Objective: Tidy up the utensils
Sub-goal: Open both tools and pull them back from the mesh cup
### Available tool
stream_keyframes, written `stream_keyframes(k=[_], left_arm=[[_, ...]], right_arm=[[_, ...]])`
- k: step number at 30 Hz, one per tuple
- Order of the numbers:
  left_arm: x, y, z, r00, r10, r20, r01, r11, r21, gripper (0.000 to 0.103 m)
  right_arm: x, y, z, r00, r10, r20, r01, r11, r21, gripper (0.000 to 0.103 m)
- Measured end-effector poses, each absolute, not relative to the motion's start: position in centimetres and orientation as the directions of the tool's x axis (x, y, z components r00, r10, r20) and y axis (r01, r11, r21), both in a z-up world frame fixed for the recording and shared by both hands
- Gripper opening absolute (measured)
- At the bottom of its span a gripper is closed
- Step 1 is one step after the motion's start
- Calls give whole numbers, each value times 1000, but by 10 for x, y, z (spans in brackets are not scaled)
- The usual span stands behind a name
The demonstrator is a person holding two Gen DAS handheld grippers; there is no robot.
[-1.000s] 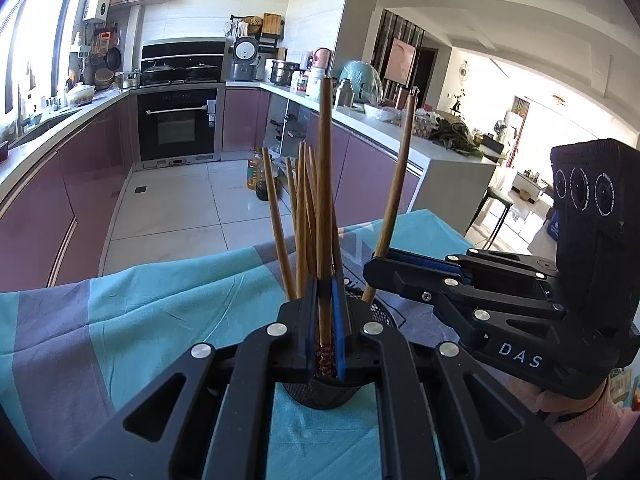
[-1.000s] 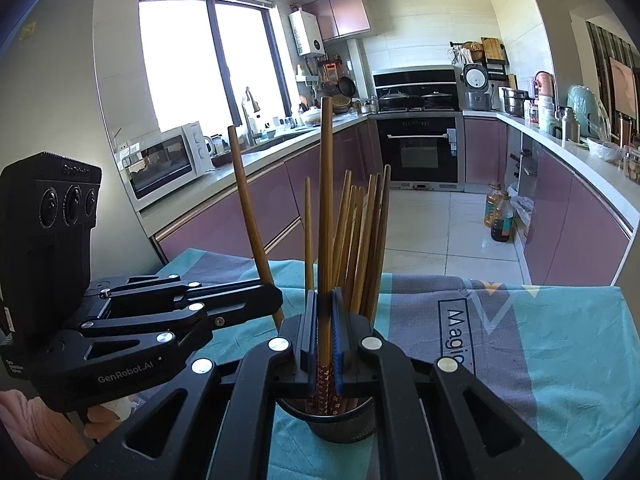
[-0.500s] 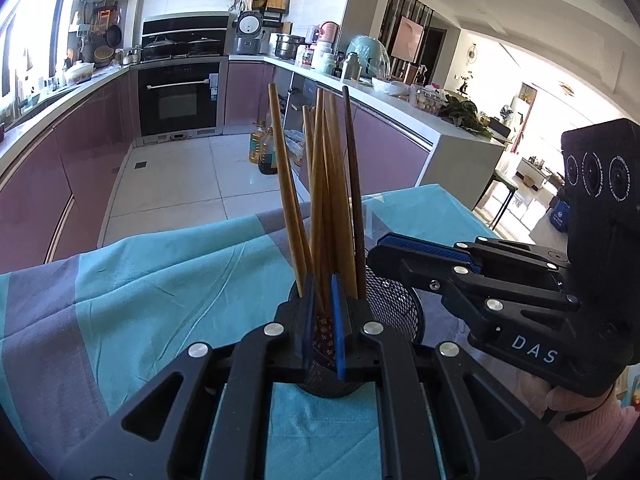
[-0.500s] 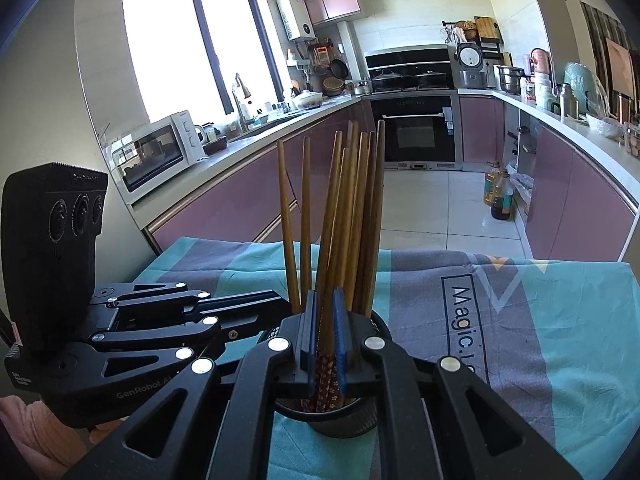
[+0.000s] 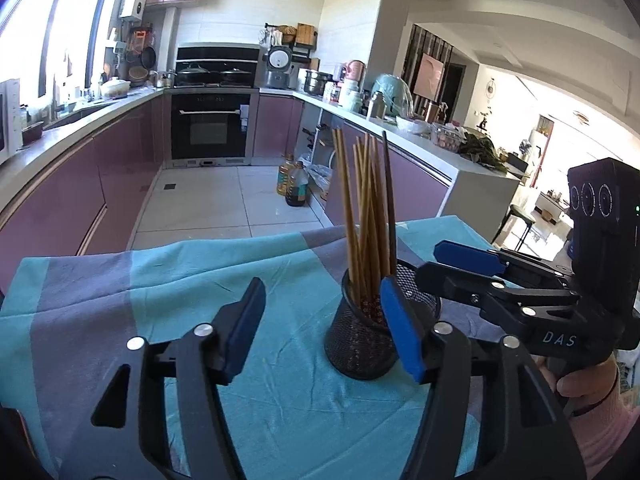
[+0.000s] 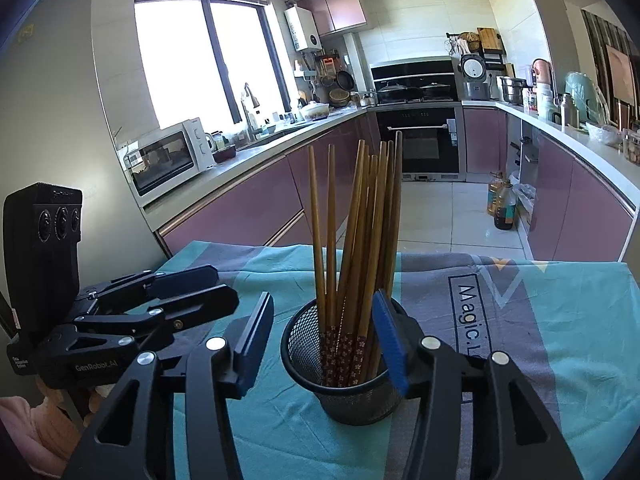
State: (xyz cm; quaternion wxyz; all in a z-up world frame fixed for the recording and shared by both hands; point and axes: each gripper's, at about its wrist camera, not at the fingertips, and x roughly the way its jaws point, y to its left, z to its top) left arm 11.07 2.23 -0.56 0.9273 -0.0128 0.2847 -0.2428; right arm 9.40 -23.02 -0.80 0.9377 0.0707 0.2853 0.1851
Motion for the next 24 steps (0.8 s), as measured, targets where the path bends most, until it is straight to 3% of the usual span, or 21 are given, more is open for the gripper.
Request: stream_keyframes(k=[2, 4, 7, 24], left_arm=[[102, 39, -3, 757, -422, -498, 401, 903, -156, 77], [96, 53, -1, 787, -392, -477, 368, 918, -148, 86], [83, 70, 5, 825, -351, -444, 323, 936, -140, 96], [11, 120, 4, 924, -200, -326, 173, 979, -110, 97]], right_arm=[[88, -227, -7, 784, 377, -493, -302, 926, 228, 71], [82, -225, -7, 803, 361, -474, -295, 932, 210, 84], [76, -222, -9, 823, 333, -459, -276, 942, 190, 96], [34, -206, -6, 922, 218, -320, -202, 976, 81, 96]])
